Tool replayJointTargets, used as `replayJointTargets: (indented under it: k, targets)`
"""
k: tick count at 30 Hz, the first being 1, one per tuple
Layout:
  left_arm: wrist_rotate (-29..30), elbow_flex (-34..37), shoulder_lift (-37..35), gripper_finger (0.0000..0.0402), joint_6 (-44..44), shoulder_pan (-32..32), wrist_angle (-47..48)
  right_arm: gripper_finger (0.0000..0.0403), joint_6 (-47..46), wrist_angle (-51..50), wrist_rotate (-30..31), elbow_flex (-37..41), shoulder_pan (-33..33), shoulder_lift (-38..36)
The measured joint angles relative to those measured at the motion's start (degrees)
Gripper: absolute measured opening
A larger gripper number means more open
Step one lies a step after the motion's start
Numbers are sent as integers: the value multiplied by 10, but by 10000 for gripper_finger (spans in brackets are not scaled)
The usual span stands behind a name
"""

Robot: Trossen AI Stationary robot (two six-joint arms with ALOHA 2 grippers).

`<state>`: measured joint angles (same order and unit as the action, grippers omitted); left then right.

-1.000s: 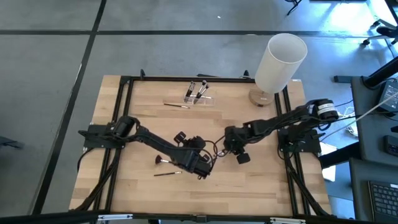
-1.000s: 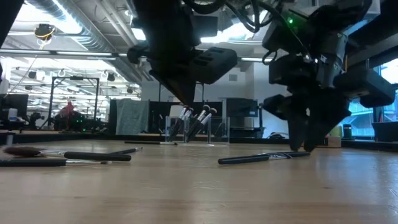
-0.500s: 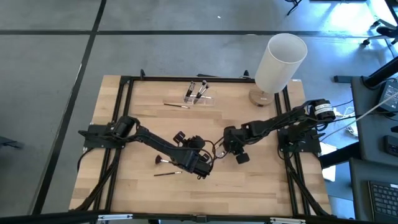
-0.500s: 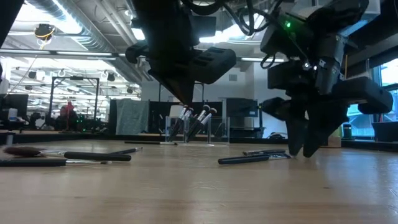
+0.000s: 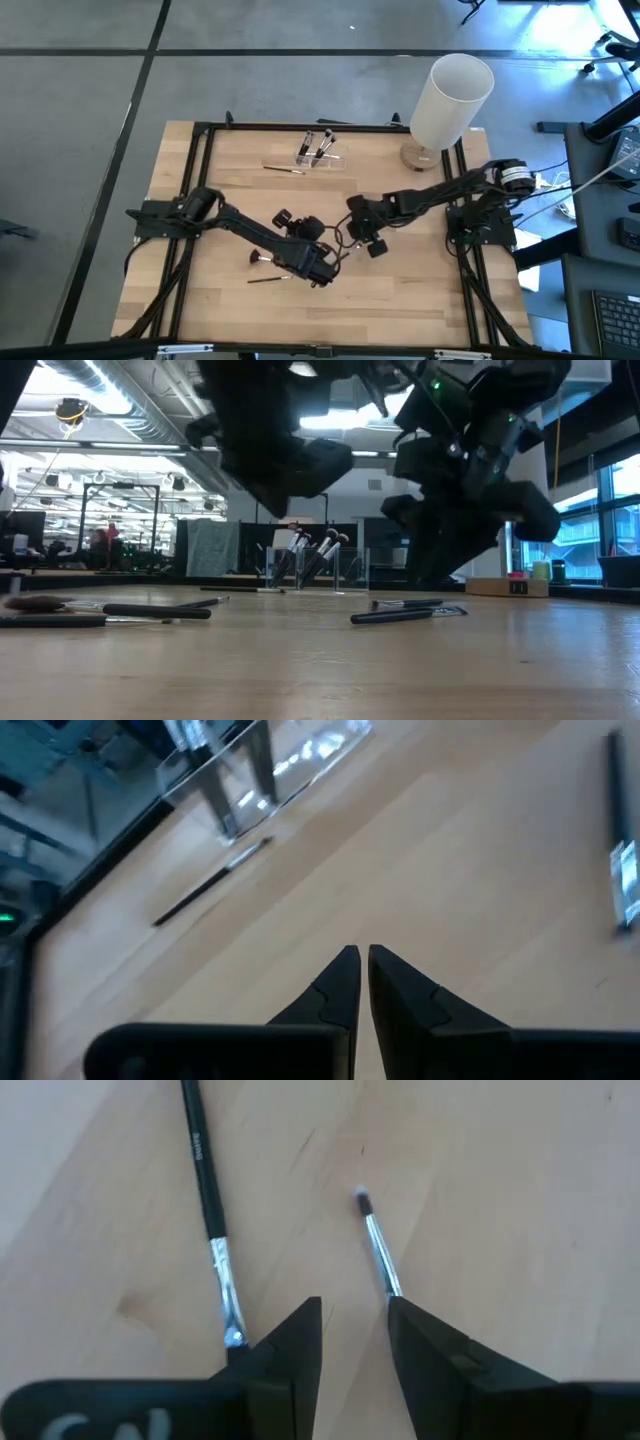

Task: Pick & Place Makeup Brushes
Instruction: Put the eyeshadow brush into the transparent organizer

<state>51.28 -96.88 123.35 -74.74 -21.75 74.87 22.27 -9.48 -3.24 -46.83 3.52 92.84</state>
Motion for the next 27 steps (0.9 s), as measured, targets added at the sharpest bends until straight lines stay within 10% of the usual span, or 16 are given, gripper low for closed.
replayJointTargets:
  k: [19, 27]
  targets:
    - [-14, 0, 0, 20, -126, -23, 129, 115, 8, -139, -16, -138, -18, 142]
    - [-24, 0, -2, 19, -90, -26, 152, 51, 2, -175, -10, -156, -20, 141]
